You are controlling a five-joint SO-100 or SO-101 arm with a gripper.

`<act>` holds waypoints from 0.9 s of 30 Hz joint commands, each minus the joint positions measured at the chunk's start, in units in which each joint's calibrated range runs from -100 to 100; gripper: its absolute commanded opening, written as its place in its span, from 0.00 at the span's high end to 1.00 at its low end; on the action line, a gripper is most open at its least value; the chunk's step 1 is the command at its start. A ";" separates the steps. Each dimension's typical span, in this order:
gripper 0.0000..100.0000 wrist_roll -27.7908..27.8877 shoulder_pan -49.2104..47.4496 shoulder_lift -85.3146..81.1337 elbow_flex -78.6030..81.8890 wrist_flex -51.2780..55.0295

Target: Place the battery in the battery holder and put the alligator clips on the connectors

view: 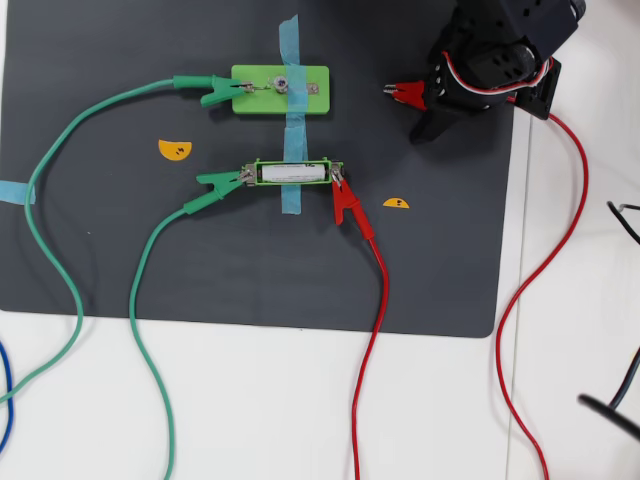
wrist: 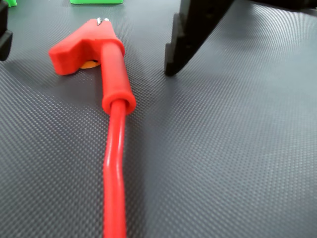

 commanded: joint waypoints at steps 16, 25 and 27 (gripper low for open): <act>0.86 0.30 2.23 0.36 -1.49 -0.40; 0.99 3.16 2.23 0.27 -0.97 -0.31; 0.98 3.43 2.23 0.27 -0.79 -0.31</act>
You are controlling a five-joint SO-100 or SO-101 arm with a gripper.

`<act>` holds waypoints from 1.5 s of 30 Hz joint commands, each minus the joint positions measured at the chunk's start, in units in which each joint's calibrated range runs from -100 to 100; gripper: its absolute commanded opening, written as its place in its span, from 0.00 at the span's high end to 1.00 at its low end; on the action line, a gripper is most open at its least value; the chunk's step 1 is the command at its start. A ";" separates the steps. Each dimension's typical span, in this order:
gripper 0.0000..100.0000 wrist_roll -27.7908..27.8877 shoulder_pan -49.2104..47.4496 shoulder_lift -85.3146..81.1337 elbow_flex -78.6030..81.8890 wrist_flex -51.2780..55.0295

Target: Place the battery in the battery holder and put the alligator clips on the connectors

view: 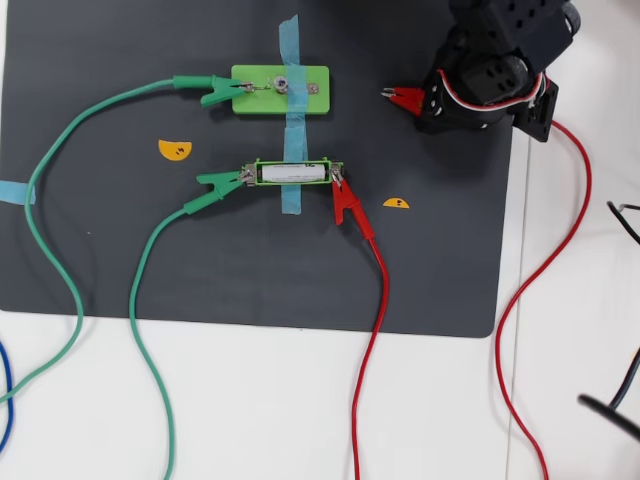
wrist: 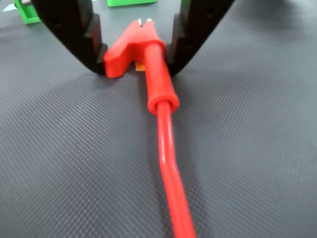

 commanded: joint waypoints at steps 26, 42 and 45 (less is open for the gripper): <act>0.99 8.55 0.06 -4.23 2.04 4.67; 0.99 14.23 1.38 -11.63 5.02 5.62; 0.99 14.59 2.99 -15.29 7.65 5.19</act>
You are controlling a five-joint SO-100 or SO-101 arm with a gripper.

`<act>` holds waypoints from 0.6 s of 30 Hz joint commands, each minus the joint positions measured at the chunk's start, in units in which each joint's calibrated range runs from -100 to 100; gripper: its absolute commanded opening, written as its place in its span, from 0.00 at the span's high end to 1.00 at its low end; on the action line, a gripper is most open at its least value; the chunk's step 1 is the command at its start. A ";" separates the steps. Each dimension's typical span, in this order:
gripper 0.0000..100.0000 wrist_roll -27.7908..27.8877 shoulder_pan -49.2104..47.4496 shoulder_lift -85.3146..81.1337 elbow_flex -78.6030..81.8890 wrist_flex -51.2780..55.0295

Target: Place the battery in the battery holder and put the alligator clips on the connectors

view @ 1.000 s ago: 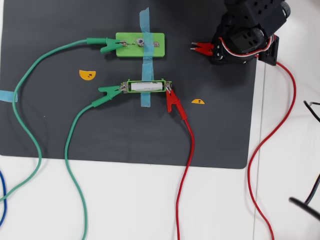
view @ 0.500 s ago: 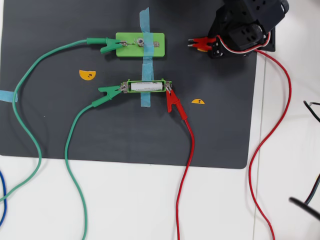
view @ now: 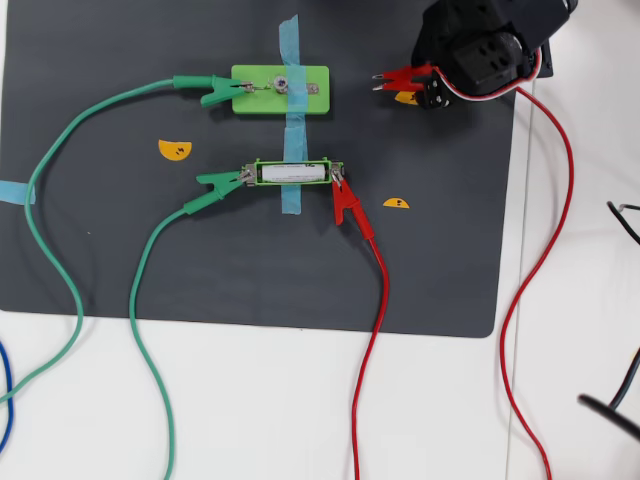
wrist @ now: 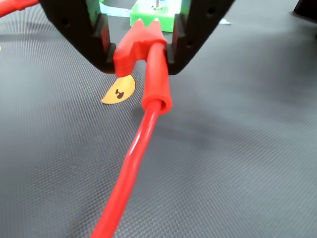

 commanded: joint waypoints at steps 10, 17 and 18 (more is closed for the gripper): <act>0.99 0.74 6.98 -6.99 2.75 0.38; 0.99 0.37 11.22 -7.08 2.75 0.64; 0.99 0.37 11.62 -7.08 2.75 0.64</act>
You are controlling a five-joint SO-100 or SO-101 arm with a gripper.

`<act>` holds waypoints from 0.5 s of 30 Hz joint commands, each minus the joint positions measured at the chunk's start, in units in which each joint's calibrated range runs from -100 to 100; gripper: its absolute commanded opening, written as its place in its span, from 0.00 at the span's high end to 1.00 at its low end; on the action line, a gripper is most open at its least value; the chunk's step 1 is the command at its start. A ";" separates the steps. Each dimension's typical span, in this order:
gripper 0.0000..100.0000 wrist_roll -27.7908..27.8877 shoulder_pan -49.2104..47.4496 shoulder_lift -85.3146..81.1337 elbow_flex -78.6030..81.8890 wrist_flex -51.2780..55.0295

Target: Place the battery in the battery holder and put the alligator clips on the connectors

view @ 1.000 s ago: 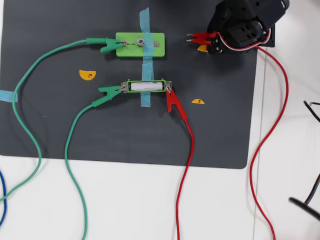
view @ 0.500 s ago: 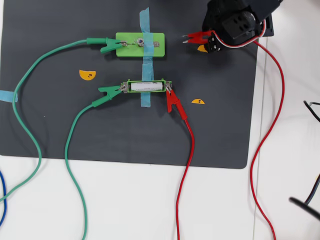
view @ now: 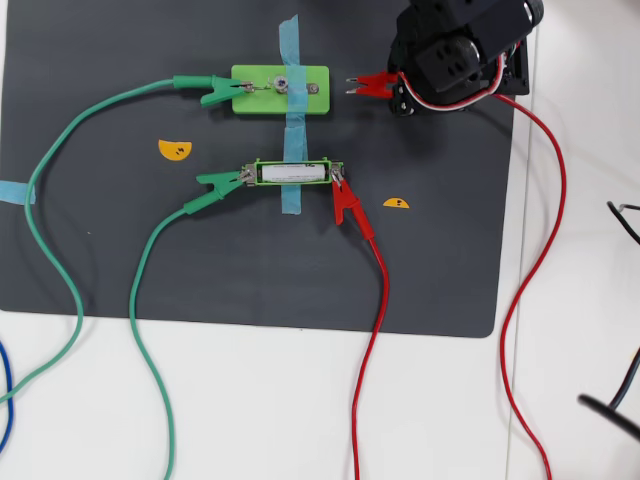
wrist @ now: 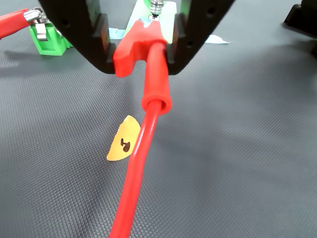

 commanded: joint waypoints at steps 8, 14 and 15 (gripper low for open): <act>0.99 -0.20 6.25 -2.54 0.08 0.04; 0.99 -2.59 7.97 -1.95 0.08 0.04; 0.99 -2.59 7.97 -1.95 0.08 0.04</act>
